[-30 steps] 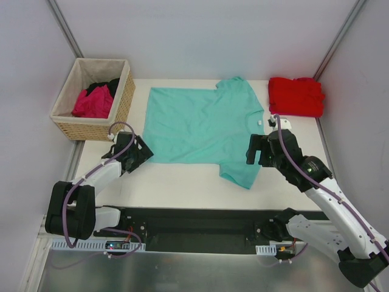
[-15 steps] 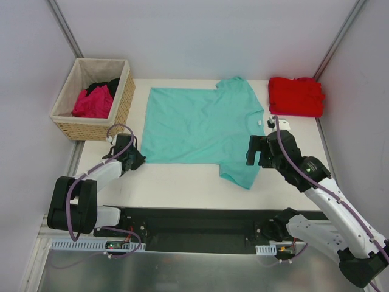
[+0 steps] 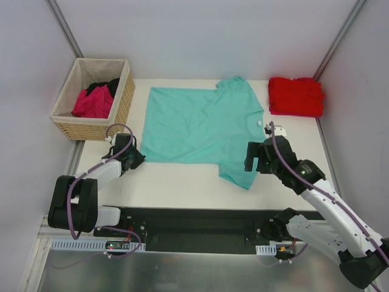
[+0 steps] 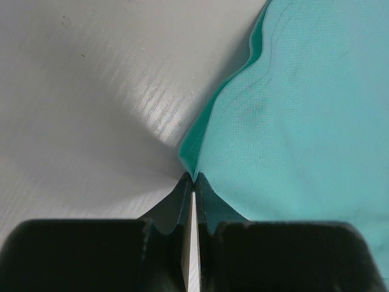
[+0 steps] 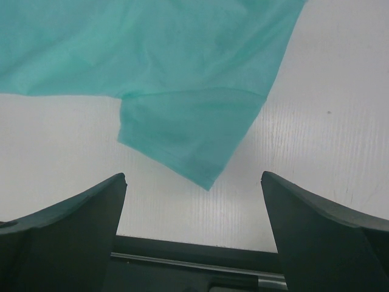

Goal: Fold and stack the t-shirts

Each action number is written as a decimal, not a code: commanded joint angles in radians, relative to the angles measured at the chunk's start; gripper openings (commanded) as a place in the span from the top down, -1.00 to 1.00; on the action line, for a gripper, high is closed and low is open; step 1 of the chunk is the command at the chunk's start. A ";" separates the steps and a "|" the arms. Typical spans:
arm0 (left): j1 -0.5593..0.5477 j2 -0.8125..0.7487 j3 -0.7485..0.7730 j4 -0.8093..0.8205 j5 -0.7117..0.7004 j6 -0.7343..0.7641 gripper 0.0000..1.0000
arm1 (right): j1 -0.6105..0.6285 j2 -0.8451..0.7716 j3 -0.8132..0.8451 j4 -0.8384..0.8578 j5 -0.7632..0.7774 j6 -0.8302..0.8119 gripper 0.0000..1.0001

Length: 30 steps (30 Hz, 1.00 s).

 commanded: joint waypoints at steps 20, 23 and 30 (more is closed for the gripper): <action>0.012 -0.017 -0.037 -0.004 0.024 0.010 1.00 | 0.005 -0.109 -0.549 0.288 -0.084 0.345 -0.88; 0.012 -0.024 -0.039 -0.006 0.027 0.012 1.00 | 0.003 -0.096 -0.591 0.331 -0.073 0.366 -0.87; 0.012 -0.019 -0.036 -0.006 0.032 0.012 1.00 | -0.047 -0.074 -0.643 0.400 -0.102 0.357 -0.75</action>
